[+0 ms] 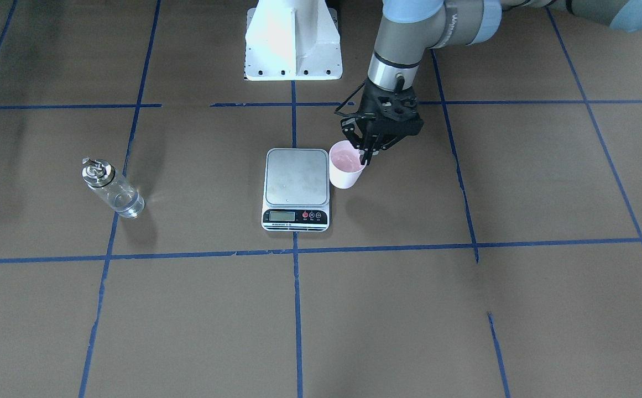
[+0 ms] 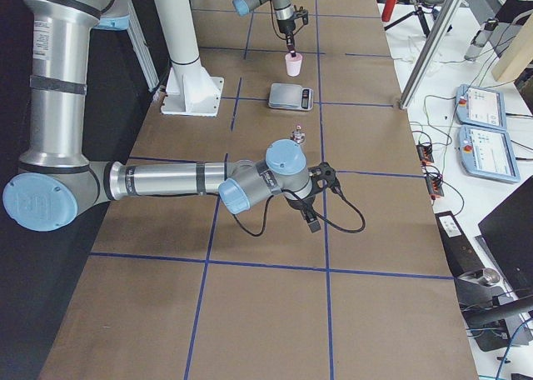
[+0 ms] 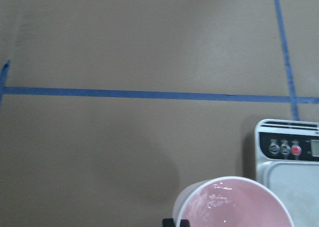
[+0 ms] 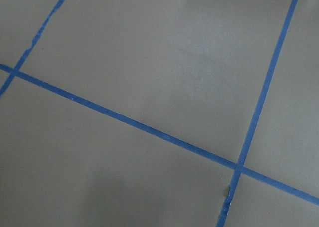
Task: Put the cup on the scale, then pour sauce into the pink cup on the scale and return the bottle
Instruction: 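Carry the pink cup with the left gripper onto the scale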
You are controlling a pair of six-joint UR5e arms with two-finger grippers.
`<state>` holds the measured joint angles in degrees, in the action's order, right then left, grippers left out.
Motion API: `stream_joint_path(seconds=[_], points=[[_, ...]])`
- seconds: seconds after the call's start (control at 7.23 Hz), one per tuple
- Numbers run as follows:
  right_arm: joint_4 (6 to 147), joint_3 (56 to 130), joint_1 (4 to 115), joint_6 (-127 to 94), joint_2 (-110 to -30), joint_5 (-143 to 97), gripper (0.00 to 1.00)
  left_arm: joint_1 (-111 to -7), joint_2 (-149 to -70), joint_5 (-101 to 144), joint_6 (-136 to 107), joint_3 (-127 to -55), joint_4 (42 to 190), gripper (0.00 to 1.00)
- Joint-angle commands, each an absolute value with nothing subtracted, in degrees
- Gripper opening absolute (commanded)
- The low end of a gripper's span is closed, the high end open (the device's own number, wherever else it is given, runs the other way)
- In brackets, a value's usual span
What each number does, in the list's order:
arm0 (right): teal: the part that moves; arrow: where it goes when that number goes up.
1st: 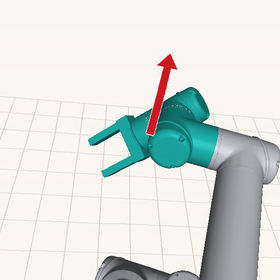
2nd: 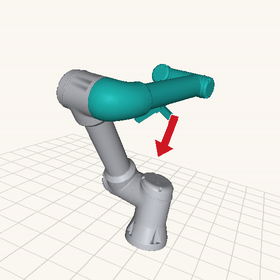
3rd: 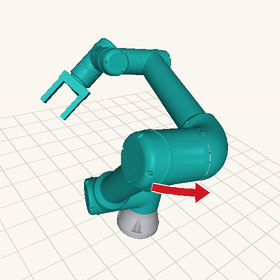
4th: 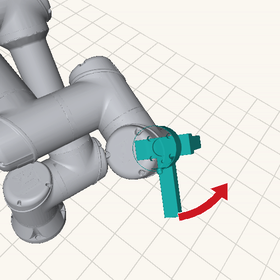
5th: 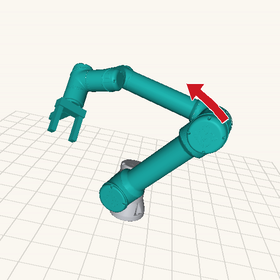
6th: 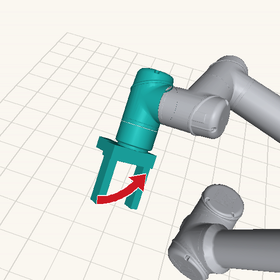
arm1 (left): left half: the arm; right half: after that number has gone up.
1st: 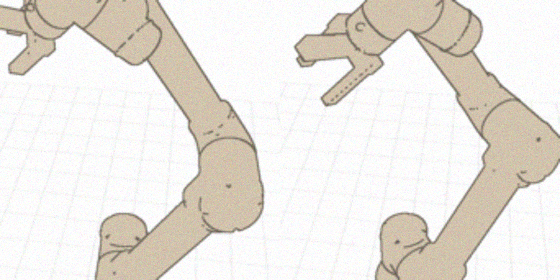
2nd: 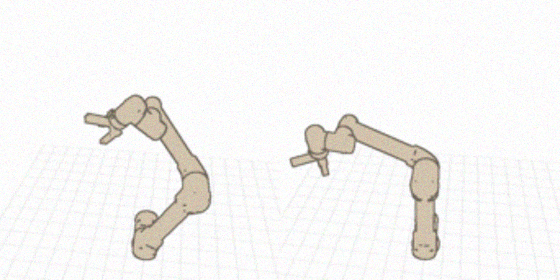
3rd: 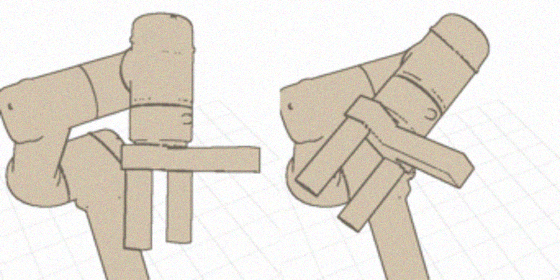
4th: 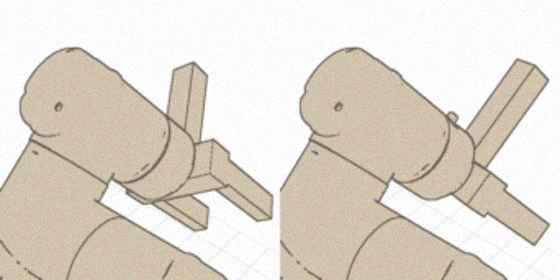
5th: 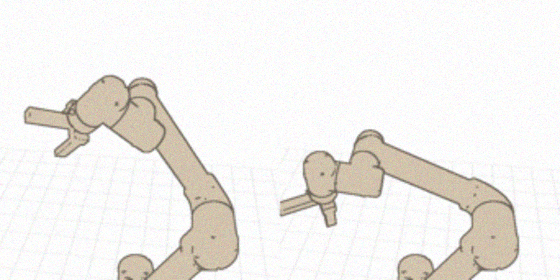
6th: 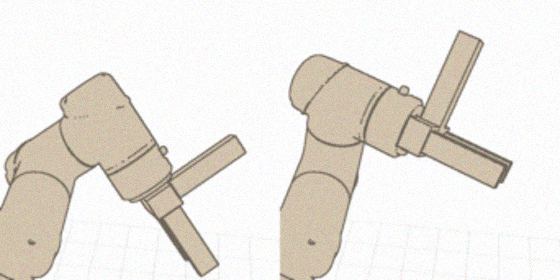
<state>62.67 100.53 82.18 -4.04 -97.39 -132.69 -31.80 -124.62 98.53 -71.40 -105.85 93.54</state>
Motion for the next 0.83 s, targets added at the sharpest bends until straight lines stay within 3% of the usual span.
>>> stream_joint_path(seconds=[0.0,0.14,0.41,0.69], points=[[62.67,100.55,82.18,-4.04,-97.38,-132.63,1.0,-31.12,-131.82,98.44,-74.35,-97.84,93.43,0.0],[62.67,100.55,82.18,-4.04,-97.38,-132.63,1.0,-30.33,-131.92,98.35,-74.36,-97.74,93.43,0.0],[62.67,100.55,82.18,-4.04,-97.38,-132.63,1.0,-29.1,-131.92,98.35,-74.09,-97.73,93.51,0.14],[62.58,100.55,82.18,-4.04,-97.38,-132.71,1.0,-28.3,-131.92,98.35,-74.0,-97.73,93.52,0.18]])
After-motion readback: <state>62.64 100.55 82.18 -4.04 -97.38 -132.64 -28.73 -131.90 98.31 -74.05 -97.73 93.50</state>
